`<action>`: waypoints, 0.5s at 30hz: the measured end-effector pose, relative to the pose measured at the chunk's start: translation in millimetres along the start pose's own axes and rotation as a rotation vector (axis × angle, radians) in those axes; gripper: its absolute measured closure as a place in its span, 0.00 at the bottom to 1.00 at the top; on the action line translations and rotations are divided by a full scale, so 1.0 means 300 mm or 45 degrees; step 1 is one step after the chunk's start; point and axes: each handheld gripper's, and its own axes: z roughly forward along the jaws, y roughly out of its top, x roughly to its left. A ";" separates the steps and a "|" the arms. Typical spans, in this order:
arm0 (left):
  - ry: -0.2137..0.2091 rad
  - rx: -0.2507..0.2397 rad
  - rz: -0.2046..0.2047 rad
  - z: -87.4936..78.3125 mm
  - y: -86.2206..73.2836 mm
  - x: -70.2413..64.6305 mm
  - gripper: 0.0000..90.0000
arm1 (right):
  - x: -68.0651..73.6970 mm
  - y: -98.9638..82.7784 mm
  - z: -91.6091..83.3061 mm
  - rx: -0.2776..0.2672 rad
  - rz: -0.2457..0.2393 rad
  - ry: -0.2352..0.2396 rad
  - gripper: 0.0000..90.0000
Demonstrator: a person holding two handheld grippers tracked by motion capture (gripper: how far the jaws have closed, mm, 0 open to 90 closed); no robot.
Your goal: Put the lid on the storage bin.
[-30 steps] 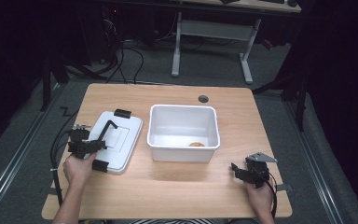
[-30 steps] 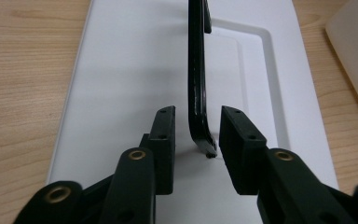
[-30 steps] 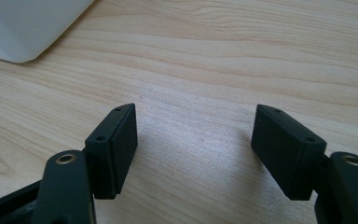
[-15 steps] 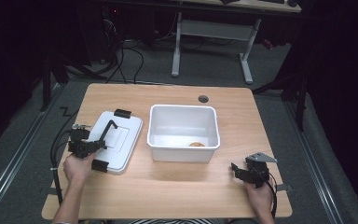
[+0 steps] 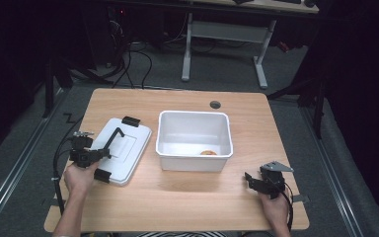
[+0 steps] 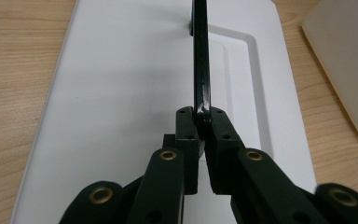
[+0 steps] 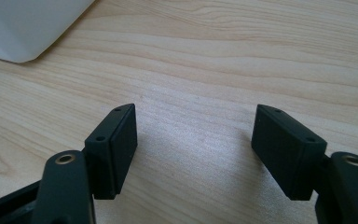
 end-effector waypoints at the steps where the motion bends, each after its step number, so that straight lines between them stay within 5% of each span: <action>1: -0.007 -0.005 -0.002 -0.001 0.000 0.002 0.94 | 0.000 0.000 0.000 0.000 0.000 0.000 0.35; 10: -0.022 -0.030 0.017 -0.029 0.000 0.007 0.95 | 0.000 0.000 0.000 0.000 -0.001 0.000 0.35; 15: -0.002 -0.033 0.079 -0.061 0.022 -0.012 0.95 | 0.000 0.000 0.000 0.000 -0.001 0.001 0.35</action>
